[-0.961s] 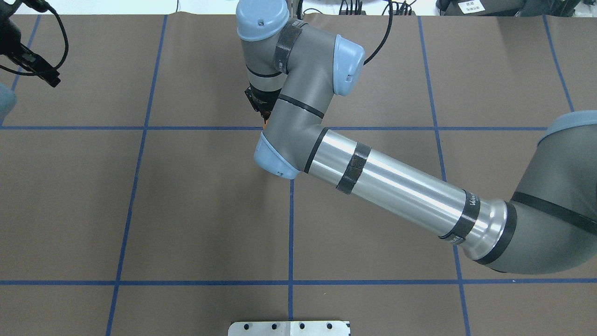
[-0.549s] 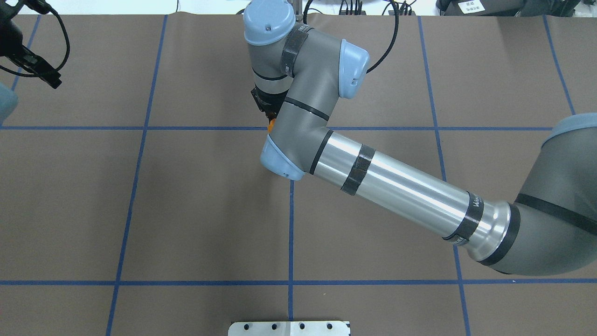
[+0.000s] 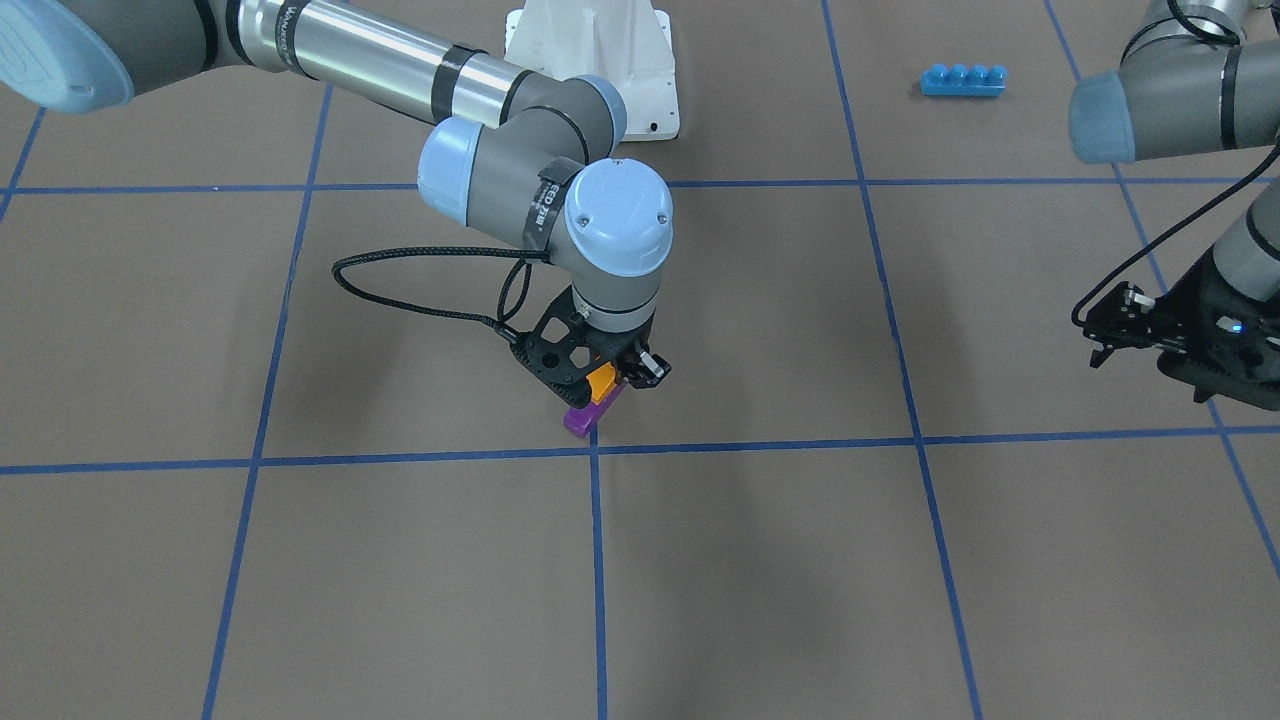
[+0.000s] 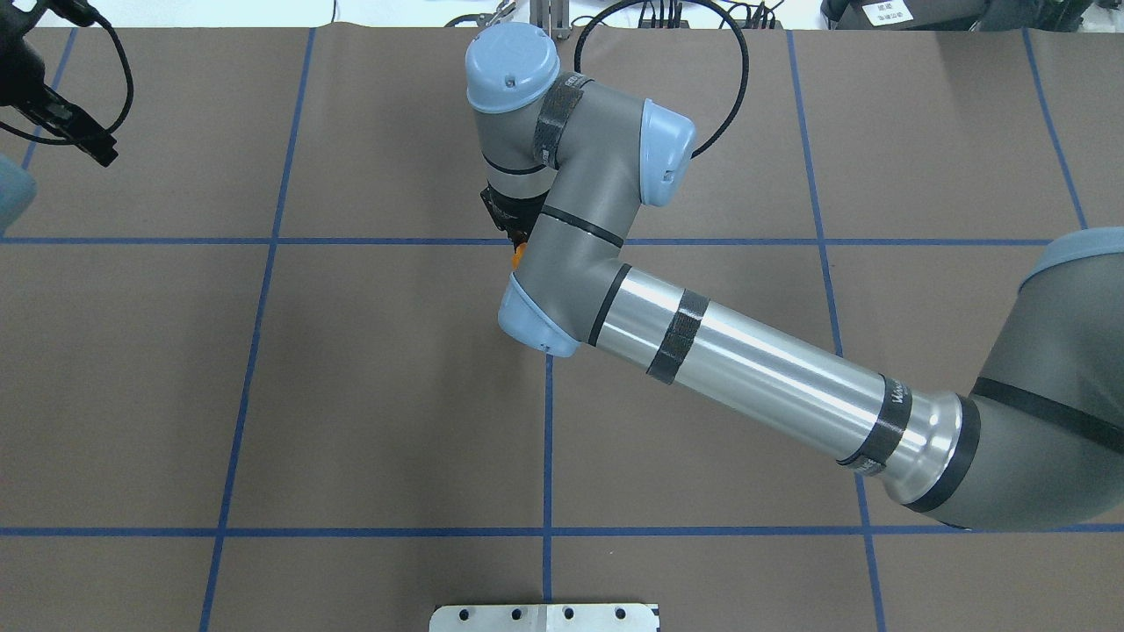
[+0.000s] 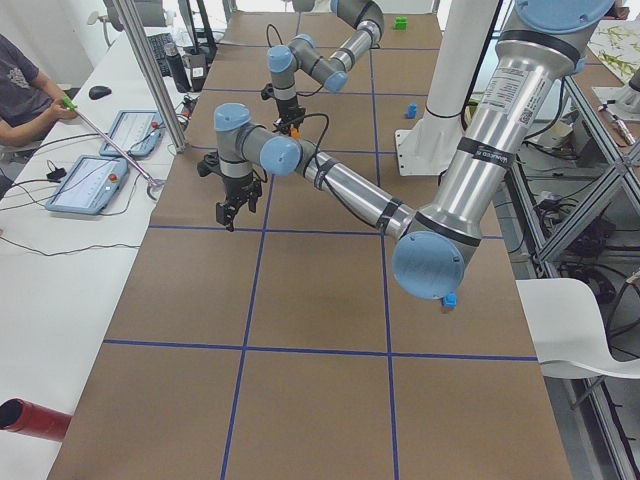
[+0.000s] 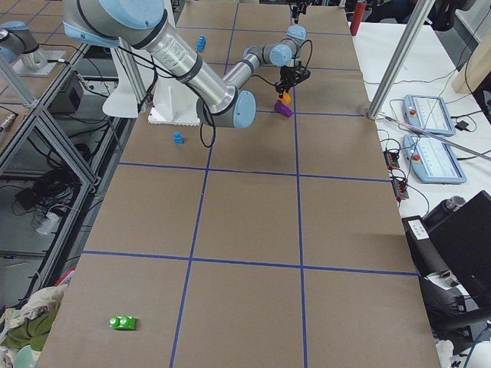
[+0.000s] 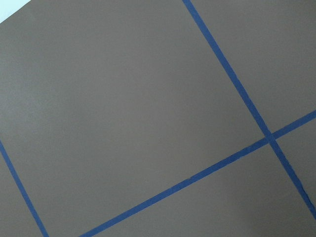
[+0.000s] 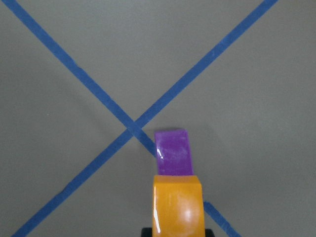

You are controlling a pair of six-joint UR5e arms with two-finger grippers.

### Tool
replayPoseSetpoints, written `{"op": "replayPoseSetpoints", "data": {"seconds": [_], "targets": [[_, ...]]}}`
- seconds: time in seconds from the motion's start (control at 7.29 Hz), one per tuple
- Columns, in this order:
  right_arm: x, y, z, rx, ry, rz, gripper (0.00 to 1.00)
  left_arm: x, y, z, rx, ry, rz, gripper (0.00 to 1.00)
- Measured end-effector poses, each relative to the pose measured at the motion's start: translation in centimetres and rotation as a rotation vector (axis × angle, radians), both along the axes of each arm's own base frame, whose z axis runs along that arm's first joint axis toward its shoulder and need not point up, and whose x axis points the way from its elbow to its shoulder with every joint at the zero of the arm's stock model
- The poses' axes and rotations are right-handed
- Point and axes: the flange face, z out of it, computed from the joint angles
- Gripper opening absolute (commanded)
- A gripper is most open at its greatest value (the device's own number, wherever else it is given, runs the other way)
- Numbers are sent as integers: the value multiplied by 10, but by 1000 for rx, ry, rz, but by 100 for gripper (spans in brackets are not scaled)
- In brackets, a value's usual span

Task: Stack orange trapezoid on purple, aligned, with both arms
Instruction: 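Lower the orange block onto the purple block, aligning it with the right gripper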

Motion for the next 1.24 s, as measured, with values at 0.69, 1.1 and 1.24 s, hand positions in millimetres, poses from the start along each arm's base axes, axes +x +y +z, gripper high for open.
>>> {"op": "replayPoseSetpoints", "data": {"seconds": [0.69,1.1,1.24], "targets": [[-3,3,8,-4,6,-6,0,0,0,-1,2,1,1,100],[-7,6,14,-5,12,-13,0,1,0,-2,3,1,1,100],[-9,8,16,-6,13,-16,0,1,0,-2,3,1,2,100]]}}
